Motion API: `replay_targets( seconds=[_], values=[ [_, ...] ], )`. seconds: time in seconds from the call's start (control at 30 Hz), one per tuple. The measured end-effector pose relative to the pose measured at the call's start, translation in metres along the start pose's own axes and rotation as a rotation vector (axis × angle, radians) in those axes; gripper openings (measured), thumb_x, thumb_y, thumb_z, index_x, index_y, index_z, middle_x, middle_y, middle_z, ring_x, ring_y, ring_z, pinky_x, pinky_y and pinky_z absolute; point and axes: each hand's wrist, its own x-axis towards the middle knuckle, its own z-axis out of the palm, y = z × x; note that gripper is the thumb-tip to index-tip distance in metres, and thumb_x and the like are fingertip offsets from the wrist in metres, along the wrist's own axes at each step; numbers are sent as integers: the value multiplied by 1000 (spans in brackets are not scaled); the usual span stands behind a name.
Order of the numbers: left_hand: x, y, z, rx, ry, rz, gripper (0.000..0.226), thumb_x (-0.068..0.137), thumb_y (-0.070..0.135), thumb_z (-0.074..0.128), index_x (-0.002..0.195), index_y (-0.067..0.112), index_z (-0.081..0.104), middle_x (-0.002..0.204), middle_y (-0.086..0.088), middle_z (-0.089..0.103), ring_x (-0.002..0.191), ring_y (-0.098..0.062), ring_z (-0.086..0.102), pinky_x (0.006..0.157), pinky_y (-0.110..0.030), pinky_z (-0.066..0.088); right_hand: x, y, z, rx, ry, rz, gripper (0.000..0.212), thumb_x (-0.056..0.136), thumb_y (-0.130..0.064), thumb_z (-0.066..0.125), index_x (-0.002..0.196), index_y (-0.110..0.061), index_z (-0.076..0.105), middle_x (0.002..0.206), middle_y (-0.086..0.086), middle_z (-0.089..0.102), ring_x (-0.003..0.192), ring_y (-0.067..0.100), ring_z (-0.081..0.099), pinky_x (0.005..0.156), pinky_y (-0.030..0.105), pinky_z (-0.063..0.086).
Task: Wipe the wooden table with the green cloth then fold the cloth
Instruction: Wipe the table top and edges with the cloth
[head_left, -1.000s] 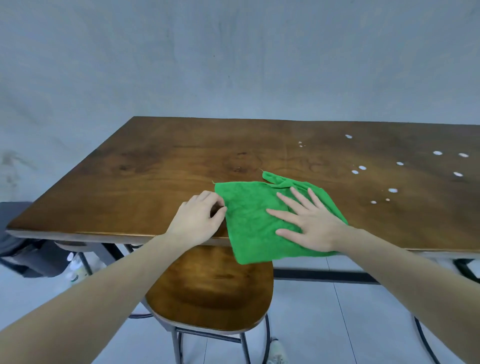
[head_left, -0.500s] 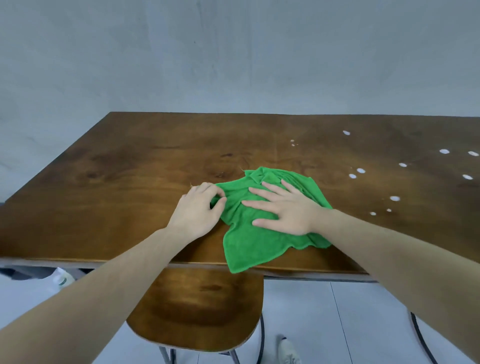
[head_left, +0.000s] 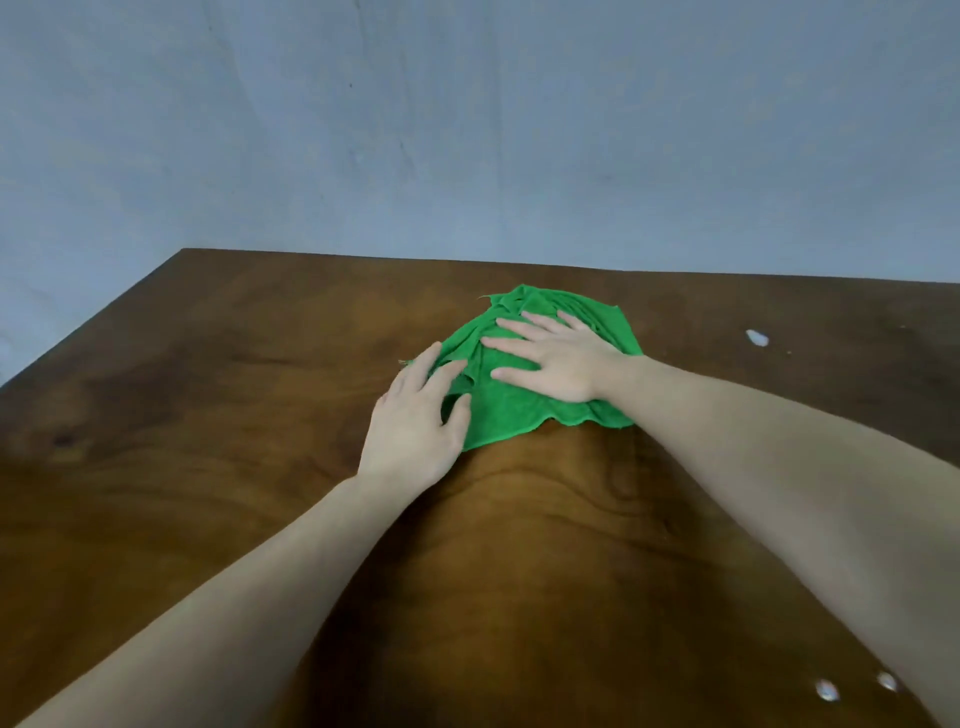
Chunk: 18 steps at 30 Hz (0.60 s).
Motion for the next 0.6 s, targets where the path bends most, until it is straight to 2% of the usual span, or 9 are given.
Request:
replay_targets(
  seconds=[0.17,0.37,0.5,0.6],
  values=[
    [21,8,17,197,-58,-28,47,99,52,29,144,42,38,157,17,29,147,-9,19,117,-39,11,43,49,-13,10,13,-22,68,90,-82,12,153,-57,11,167,-20,0,155,12,-1,124,48,-4],
    [22,9,14,219,-82,-40,53,96,59,19,145,48,34,157,22,27,148,-4,14,118,-37,7,49,113,-19,23,24,52,69,91,-81,8,155,-54,8,167,-19,1,155,14,1,122,45,-4],
    [24,14,14,250,-112,-49,56,94,62,16,146,49,31,157,22,26,148,-6,13,119,-40,8,40,127,-19,-44,27,152,71,91,-79,6,156,-50,11,168,-14,8,153,21,11,122,50,10],
    [24,17,14,279,-133,-53,57,93,61,16,147,47,31,158,20,26,148,-8,14,119,-42,10,39,116,-16,-155,182,131,67,97,-68,14,155,-40,27,163,-2,29,146,26,25,116,47,21]
  ],
)
